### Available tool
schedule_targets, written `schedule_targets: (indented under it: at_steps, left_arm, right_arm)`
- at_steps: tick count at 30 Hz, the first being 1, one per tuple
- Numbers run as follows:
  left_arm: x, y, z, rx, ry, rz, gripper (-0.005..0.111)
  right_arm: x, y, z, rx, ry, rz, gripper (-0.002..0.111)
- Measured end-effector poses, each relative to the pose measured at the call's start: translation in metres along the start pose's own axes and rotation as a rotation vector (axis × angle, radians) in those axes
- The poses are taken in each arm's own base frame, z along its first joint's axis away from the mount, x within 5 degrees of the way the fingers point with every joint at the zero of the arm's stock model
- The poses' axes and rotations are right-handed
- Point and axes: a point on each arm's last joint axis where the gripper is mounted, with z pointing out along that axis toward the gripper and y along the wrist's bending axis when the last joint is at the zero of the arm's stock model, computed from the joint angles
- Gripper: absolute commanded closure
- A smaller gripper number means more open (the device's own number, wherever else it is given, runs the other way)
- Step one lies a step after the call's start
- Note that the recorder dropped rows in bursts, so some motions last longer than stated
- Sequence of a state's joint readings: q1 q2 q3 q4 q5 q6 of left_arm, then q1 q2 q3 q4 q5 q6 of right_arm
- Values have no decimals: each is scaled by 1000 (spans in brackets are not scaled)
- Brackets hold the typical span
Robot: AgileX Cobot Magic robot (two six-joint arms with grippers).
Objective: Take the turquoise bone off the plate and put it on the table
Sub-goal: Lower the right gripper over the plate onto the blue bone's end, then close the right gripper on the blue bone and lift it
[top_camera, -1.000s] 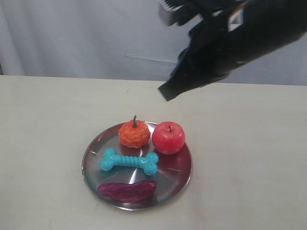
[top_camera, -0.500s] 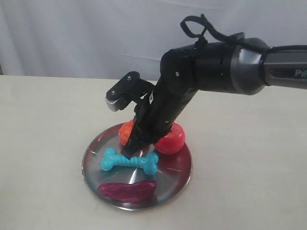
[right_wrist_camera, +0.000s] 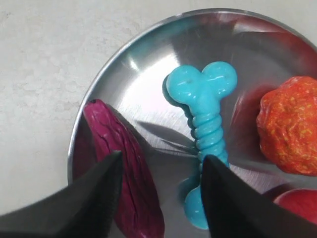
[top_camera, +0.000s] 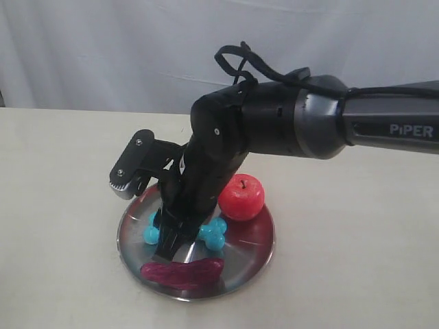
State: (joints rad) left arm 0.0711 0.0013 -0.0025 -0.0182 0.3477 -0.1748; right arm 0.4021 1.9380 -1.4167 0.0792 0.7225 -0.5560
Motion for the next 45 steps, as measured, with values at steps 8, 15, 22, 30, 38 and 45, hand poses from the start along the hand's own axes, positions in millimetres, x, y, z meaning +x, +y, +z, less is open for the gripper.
schedule_targets:
  at_steps: [8, 15, 22, 30, 38, 45]
  left_arm:
    - [0, 0, 0, 0, 0, 0, 107]
    - [0, 0, 0, 0, 0, 0, 107]
    - [0, 0, 0, 0, 0, 0, 107]
    - [0, 0, 0, 0, 0, 0, 107]
    - [0, 0, 0, 0, 0, 0, 107]
    - [0, 0, 0, 0, 0, 0, 107]
  right_arm:
    - [-4, -2, 0, 26, -42, 0, 58]
    - [-8, -6, 0, 67, -92, -12, 58]
    - [3, -13, 30, 55, -35, 1, 58]
    - [8, -14, 67, 68, -26, -16, 58]
    - [11, -14, 84, 77, -29, -26, 58]
    - [10, -15, 87, 83, -37, -22, 58]
